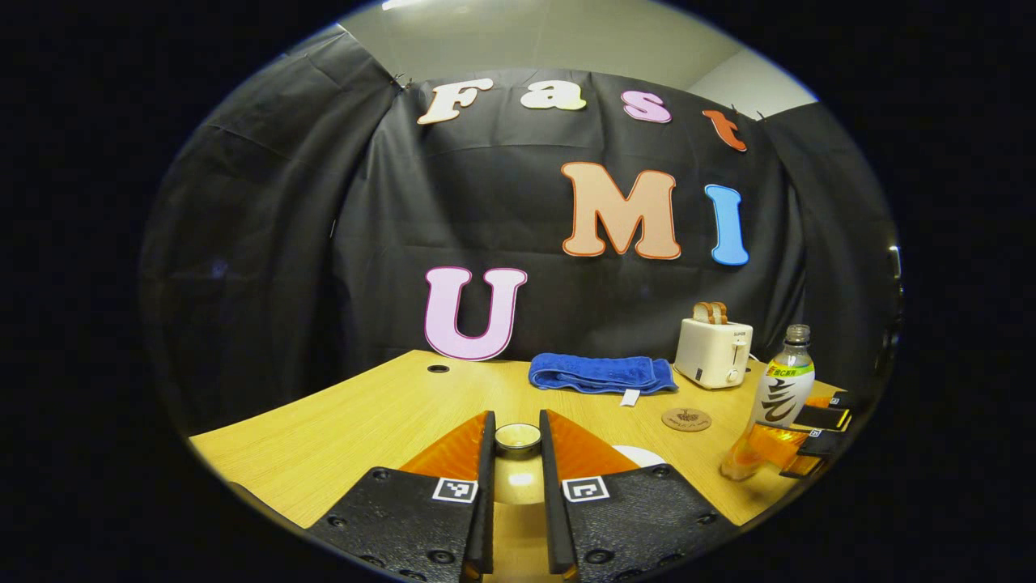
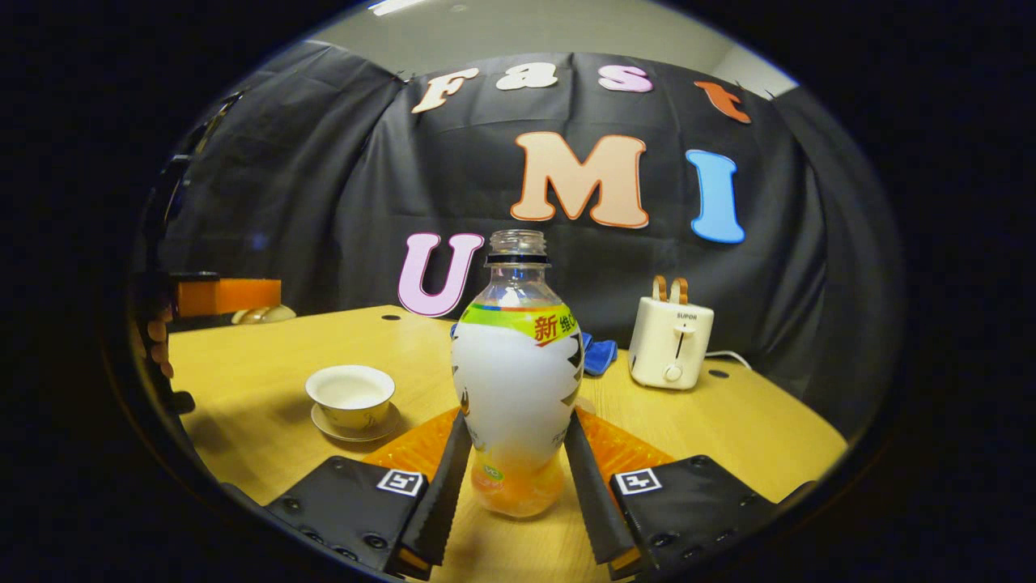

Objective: Open the teacup lid with one hand, grasp the water bottle and pour water into the teacup with the other hand; after pouring, place the water bottle on the coaster and then close the teacup lid.

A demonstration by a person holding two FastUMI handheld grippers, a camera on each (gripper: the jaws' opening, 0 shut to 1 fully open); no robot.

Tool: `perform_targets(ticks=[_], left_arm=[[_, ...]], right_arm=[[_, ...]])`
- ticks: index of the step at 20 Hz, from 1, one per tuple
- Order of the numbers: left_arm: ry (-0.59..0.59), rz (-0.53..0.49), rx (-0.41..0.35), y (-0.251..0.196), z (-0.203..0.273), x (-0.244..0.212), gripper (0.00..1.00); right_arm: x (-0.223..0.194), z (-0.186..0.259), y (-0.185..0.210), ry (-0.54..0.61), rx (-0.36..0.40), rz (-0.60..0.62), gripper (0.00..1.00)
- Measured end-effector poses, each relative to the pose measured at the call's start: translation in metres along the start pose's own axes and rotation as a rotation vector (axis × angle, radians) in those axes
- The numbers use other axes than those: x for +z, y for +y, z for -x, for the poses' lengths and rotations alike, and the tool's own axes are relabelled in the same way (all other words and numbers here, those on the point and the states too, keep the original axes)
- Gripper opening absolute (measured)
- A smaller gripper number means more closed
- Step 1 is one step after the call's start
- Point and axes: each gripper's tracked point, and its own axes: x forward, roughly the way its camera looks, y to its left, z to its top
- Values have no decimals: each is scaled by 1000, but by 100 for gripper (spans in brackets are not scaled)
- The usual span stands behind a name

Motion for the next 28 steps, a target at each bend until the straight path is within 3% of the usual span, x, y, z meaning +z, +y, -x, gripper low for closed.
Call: perform_targets(ticks=[18,28], left_arm=[[-31,38,57,37,4,19,23],[-47,57,61,39,8,27,22]], right_arm=[[-11,-39,36,-16,-47,935,71],[-12,-42,56,-44,-32,1237,68]])
